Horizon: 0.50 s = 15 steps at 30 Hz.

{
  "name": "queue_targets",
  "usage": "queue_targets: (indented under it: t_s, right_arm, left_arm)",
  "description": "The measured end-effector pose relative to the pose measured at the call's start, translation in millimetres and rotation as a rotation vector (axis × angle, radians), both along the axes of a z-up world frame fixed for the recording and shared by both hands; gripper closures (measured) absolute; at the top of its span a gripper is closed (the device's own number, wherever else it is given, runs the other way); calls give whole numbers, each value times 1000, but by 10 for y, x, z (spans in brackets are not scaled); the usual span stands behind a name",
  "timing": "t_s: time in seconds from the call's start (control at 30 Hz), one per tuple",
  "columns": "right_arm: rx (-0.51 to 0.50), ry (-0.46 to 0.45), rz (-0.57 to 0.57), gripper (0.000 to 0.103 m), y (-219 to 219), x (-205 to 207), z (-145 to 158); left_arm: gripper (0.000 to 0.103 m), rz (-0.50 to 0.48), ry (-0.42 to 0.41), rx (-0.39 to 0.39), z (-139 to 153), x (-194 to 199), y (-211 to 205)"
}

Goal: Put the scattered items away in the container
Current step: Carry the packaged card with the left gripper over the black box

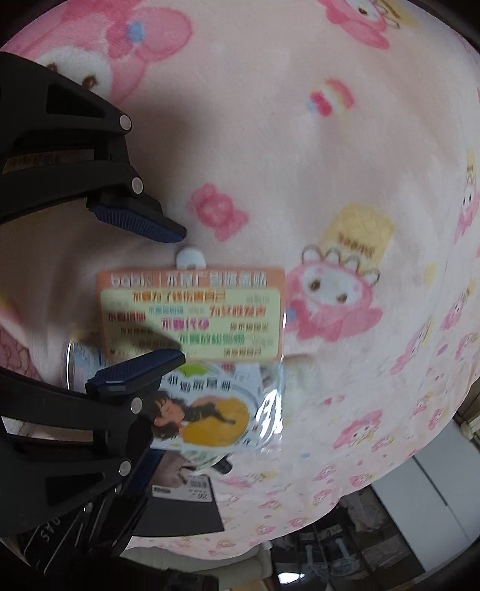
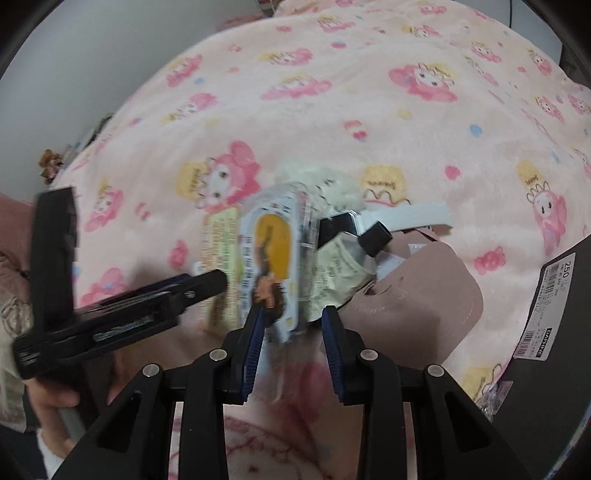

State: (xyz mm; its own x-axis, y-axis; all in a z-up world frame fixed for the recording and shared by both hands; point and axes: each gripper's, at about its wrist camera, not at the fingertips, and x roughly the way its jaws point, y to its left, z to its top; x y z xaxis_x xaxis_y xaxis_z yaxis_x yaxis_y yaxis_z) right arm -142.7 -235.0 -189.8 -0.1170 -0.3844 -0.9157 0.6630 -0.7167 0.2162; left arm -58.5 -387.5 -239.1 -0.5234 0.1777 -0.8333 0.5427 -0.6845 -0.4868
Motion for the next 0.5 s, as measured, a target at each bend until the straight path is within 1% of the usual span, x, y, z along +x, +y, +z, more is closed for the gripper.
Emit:
queue_targets:
  t_s: [0.1, 0.2, 0.27, 0.37, 0.43, 0.5]
  right_arm:
    - [-40, -52, 5, 79, 65, 34, -13]
    - [-40, -53, -15, 80, 212, 134, 59]
    - [-49, -44, -23, 80, 339, 239, 149]
    - [-31, -27, -3, 80, 435, 338, 215]
    - [-19, 5, -19, 80, 453, 284, 225]
    - [-5, 6, -43, 80, 443, 164, 166]
  left_arm:
    - [43, -51, 20, 1, 100, -1, 118]
    - [43, -132, 54, 39, 185, 33, 282]
    - [42, -159, 63, 38, 225, 93, 349]
    - [42, -111, 38, 10, 189, 150, 276]
    - [42, -64, 7, 21, 97, 122, 170]
    - [42, -42, 1, 23, 50, 114, 122]
